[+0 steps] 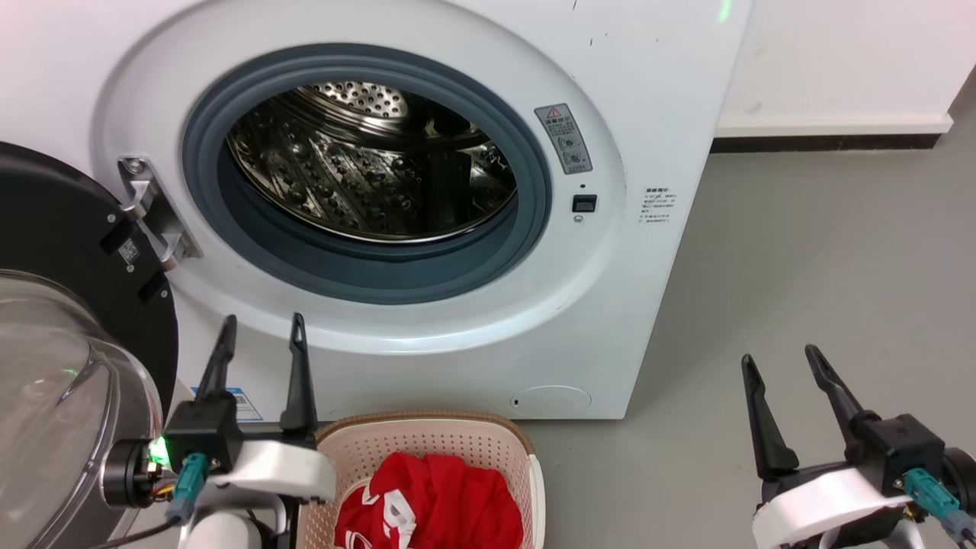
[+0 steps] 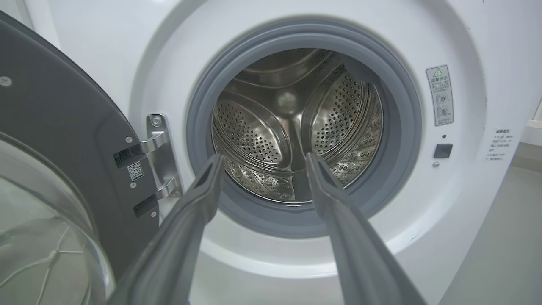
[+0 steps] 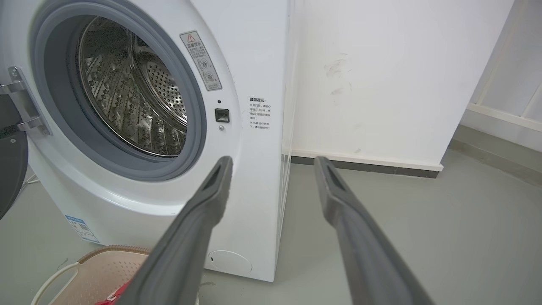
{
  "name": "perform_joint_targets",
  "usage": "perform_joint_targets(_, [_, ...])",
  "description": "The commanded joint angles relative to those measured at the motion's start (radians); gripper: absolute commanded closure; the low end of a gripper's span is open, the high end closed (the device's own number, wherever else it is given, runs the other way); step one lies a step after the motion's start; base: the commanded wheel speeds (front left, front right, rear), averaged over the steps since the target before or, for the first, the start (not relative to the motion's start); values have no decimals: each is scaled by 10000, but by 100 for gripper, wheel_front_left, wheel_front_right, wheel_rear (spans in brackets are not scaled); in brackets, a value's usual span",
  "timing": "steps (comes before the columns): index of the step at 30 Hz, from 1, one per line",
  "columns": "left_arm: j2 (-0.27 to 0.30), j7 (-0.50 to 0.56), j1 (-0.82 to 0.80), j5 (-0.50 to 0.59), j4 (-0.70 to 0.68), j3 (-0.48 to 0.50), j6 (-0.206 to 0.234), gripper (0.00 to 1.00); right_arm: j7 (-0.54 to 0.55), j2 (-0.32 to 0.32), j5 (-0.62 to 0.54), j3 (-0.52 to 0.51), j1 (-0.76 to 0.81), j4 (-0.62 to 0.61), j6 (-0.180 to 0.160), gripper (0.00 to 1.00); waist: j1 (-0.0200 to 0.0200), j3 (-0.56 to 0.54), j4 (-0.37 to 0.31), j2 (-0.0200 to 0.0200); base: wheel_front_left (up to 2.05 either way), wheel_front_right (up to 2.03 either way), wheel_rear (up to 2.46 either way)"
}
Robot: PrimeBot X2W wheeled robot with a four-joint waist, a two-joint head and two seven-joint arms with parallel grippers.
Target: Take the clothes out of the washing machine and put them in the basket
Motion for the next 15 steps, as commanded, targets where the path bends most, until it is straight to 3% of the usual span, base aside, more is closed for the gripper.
perform_joint_targets(1, [92, -25, 284, 136, -226, -72, 32, 0, 58, -4, -66, 13, 206, -75, -7, 0, 3, -154, 31, -1, 0, 0, 0])
perform_joint_targets(15, [231, 752, 1285, -20, -882, -191, 88, 0, 193, -6, 66, 17, 652, -97, -7, 0, 3, -386, 9, -1, 0, 0, 0])
